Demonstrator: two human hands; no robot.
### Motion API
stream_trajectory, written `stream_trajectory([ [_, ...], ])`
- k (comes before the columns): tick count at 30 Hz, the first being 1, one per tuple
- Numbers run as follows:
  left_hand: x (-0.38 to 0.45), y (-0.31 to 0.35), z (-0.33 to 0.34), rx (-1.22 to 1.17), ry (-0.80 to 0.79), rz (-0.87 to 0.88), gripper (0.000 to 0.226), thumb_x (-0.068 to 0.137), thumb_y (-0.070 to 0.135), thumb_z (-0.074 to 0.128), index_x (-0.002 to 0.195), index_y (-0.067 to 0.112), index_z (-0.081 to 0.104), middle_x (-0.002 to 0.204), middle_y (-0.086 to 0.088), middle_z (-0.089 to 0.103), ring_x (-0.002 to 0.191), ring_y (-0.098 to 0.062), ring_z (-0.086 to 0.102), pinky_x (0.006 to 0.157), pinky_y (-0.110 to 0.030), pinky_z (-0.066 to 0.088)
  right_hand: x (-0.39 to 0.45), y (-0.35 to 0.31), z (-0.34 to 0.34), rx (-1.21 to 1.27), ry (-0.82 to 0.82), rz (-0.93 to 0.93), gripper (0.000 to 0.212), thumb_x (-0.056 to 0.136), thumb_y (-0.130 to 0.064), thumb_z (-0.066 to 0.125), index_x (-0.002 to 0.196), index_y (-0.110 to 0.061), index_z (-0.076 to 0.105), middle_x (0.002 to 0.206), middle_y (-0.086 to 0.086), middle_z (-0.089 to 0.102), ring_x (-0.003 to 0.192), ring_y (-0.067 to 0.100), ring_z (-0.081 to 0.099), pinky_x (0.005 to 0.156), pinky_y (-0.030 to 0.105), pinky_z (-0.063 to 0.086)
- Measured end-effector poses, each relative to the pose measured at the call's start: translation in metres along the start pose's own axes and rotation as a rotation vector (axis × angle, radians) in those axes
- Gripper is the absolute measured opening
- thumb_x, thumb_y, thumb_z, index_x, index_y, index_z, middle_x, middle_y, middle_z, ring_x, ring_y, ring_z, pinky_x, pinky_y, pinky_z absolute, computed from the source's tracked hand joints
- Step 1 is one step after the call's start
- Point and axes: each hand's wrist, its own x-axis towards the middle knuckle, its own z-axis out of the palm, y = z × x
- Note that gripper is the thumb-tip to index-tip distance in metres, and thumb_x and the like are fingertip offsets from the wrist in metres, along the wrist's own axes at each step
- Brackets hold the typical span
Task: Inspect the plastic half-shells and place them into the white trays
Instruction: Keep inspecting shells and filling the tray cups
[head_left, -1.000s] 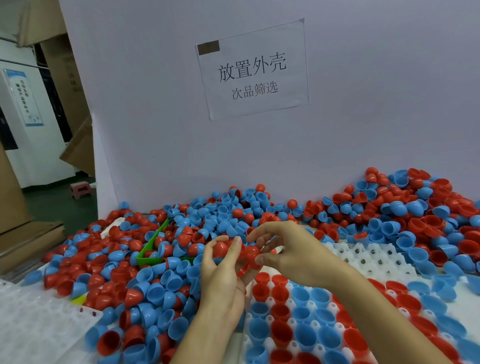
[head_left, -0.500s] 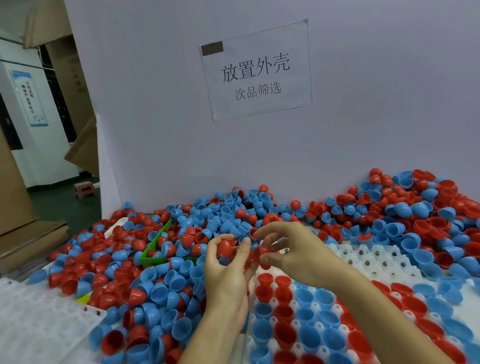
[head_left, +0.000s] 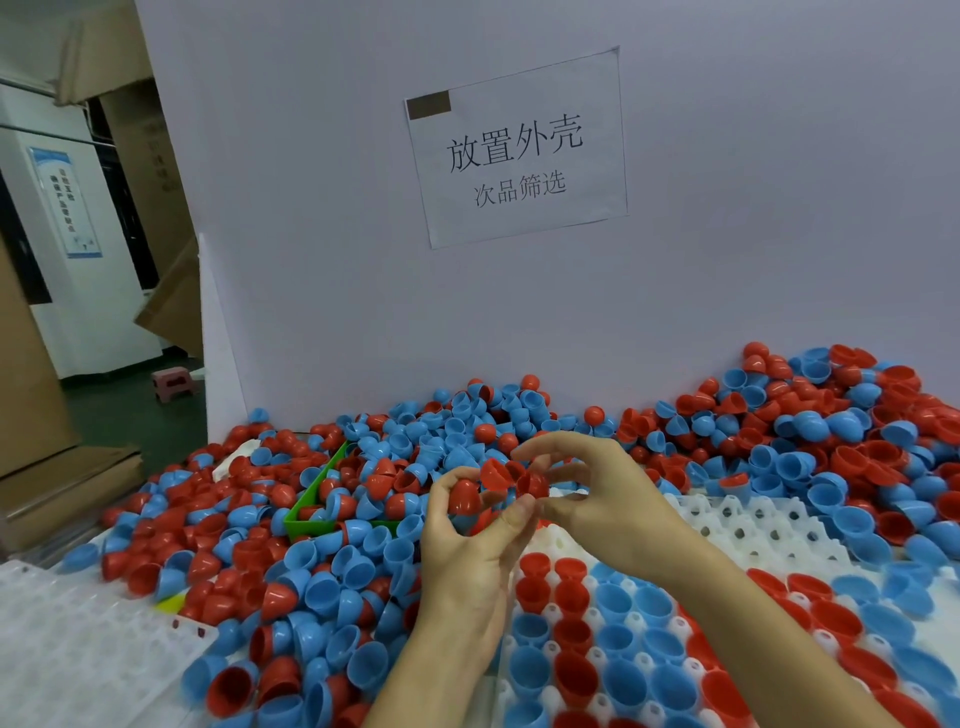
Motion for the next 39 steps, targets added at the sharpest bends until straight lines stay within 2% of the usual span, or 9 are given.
stream_trajectory([
  [6,0.001,0.000,-0.003,0.196,-0.006,0.103,0.054,0.052,0.023,0.093,0.099,0.023,0.067,0.098,-0.014,0.074,0.093,-0.033,0.074,0.081,-0.045,0.060,-0.001,-0.004,-0.004,0.024,0.041,-0.024,0.032,0.085,-0.019,0.076,0.099,-0.047,0.067,0.097,-0.020,0.067,0.095,-0.005,0.063,0.084,0.016,0.052],
  [9,0.000,-0.001,-0.002,0.291,0.008,0.152,0.052,0.047,0.030,0.091,0.093,0.027,0.067,0.093,-0.007,0.075,0.089,-0.029,0.075,0.078,-0.042,0.061,-0.001,-0.007,-0.005,0.034,0.097,-0.030,0.036,0.082,-0.014,0.079,0.095,-0.045,0.065,0.089,-0.017,0.071,0.090,-0.006,0.065,0.078,0.012,0.051],
  [17,0.002,-0.001,-0.005,0.387,0.083,0.206,0.039,0.056,0.016,0.089,0.086,0.026,0.066,0.087,-0.005,0.075,0.081,-0.023,0.076,0.065,-0.029,0.060,-0.004,-0.013,0.002,-0.063,0.147,-0.083,0.047,0.084,0.003,0.072,0.095,-0.041,0.066,0.087,-0.020,0.067,0.091,-0.013,0.060,0.070,0.001,0.046],
  [22,0.004,-0.001,-0.007,0.426,0.124,0.251,0.041,0.063,0.002,0.089,0.083,0.029,0.065,0.082,0.000,0.074,0.077,-0.018,0.075,0.062,-0.025,0.059,-0.004,-0.015,-0.001,-0.082,0.161,-0.095,0.044,0.082,-0.001,0.076,0.097,-0.041,0.065,0.089,-0.020,0.068,0.092,-0.011,0.060,0.074,0.003,0.048],
  [30,0.004,0.003,-0.005,0.254,0.128,0.150,0.034,0.053,0.015,0.085,0.076,0.035,0.070,0.083,-0.008,0.075,0.082,-0.025,0.075,0.069,-0.031,0.059,-0.007,-0.020,-0.023,0.477,0.312,0.121,0.029,0.089,-0.005,0.068,0.105,-0.029,0.071,0.102,-0.005,0.076,0.088,0.006,0.073,0.072,0.020,0.058],
  [32,0.004,0.003,-0.005,0.219,0.118,0.113,0.033,0.054,0.013,0.084,0.076,0.033,0.071,0.080,-0.008,0.074,0.081,-0.026,0.075,0.069,-0.031,0.059,-0.007,-0.026,-0.033,0.632,0.403,0.146,0.027,0.091,-0.005,0.063,0.110,-0.023,0.068,0.108,0.000,0.075,0.095,0.012,0.073,0.081,0.028,0.057],
  [34,0.003,0.003,-0.005,0.186,0.115,0.084,0.032,0.056,0.012,0.084,0.079,0.029,0.071,0.079,-0.007,0.073,0.081,-0.026,0.075,0.069,-0.031,0.059,-0.009,-0.040,-0.049,0.726,0.631,0.072,0.024,0.091,-0.008,0.063,0.110,-0.021,0.067,0.109,0.001,0.074,0.098,0.013,0.072,0.082,0.026,0.057],
  [37,0.003,0.003,-0.005,0.154,0.113,0.044,0.033,0.057,0.011,0.084,0.084,0.024,0.071,0.079,-0.007,0.073,0.085,-0.028,0.075,0.071,-0.032,0.060,-0.015,-0.073,-0.079,0.596,1.001,-0.108,0.025,0.099,-0.021,0.059,0.121,-0.011,0.065,0.116,0.009,0.071,0.093,0.006,0.070,0.079,0.015,0.053],
  [39,0.002,0.004,-0.003,0.146,0.108,0.016,0.036,0.057,0.011,0.084,0.088,0.022,0.071,0.083,-0.009,0.075,0.086,-0.031,0.075,0.071,-0.033,0.060,-0.017,-0.089,-0.087,0.496,1.049,-0.083,0.040,0.105,-0.027,0.045,0.130,0.002,0.057,0.127,0.019,0.064,0.094,0.011,0.060,0.070,0.008,0.044],
])
